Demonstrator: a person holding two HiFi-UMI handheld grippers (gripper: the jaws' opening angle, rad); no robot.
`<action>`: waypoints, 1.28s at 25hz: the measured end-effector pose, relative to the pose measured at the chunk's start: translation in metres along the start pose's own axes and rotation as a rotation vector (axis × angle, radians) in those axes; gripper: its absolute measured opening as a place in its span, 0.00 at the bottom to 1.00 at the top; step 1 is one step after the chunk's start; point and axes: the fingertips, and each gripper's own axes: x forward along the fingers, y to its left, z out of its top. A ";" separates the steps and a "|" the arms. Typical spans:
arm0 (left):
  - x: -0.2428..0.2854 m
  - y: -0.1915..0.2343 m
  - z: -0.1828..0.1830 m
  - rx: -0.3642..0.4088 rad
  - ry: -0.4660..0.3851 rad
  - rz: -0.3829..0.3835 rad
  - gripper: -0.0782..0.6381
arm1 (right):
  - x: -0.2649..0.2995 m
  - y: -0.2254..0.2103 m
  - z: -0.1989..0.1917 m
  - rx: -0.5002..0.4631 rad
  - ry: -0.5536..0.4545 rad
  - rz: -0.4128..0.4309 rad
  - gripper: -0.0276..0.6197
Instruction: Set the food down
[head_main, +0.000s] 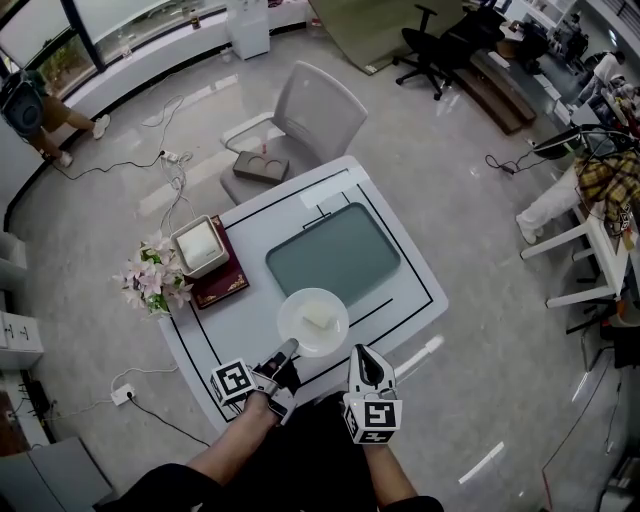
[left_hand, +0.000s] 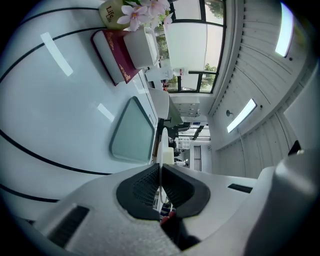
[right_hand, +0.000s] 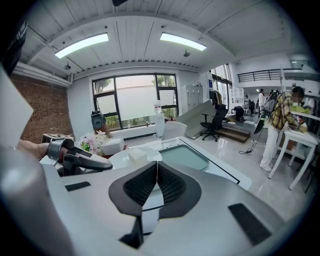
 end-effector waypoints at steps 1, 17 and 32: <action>0.003 0.000 0.000 -0.002 -0.001 0.000 0.13 | 0.001 -0.002 0.002 -0.003 0.002 0.000 0.06; 0.065 -0.008 0.035 0.019 -0.118 -0.026 0.13 | 0.050 -0.029 0.017 -0.073 0.059 0.116 0.06; 0.149 -0.004 0.065 0.011 -0.132 -0.026 0.13 | 0.082 -0.070 0.008 -0.063 0.122 0.113 0.06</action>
